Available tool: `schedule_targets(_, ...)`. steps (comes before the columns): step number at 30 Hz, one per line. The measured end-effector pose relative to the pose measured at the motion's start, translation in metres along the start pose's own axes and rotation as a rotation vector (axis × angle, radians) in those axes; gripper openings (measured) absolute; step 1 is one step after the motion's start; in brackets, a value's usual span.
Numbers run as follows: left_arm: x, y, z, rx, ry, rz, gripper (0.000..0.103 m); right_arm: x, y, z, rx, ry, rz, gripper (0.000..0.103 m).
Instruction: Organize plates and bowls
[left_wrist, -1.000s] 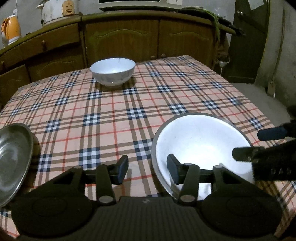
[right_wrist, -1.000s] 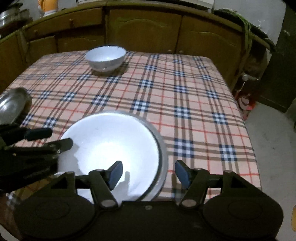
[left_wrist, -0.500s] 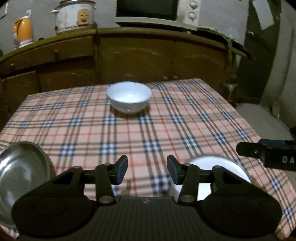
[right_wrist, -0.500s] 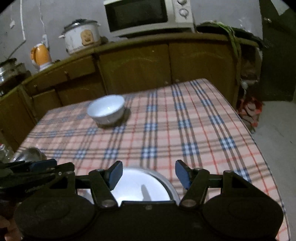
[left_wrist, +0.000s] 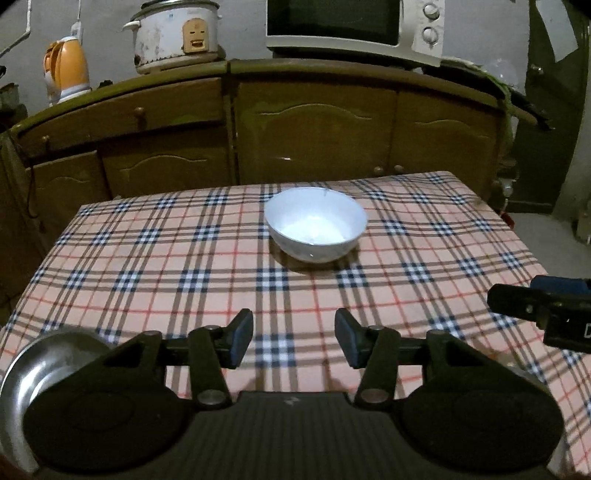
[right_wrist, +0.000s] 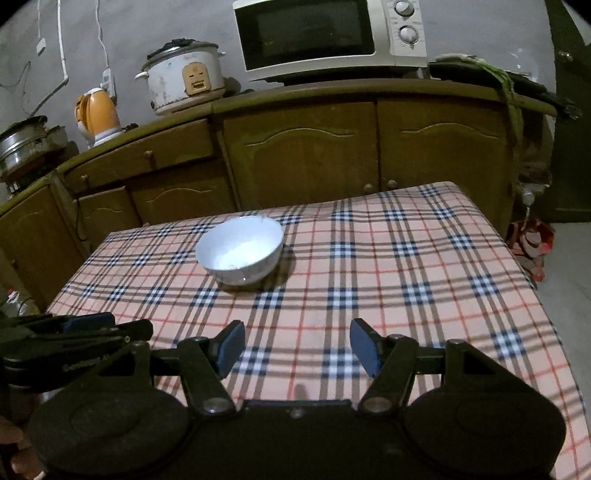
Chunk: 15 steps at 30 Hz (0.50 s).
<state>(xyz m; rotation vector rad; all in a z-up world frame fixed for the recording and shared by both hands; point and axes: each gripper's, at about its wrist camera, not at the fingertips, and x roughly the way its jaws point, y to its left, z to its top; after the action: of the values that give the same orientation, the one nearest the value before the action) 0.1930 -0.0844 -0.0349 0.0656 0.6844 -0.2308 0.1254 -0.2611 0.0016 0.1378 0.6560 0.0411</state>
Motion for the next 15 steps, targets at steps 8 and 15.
schedule_targets(8, 0.047, 0.021, 0.028, -0.029, 0.006, 0.032, 0.056, 0.057, -0.001, 0.035, 0.039, 0.007, 0.024, 0.076)
schedule_targets(15, 0.107, 0.037, 0.058, -0.073, 0.030, 0.051, 0.057, 0.127, -0.002, 0.062, 0.089, 0.037, 0.040, 0.076)
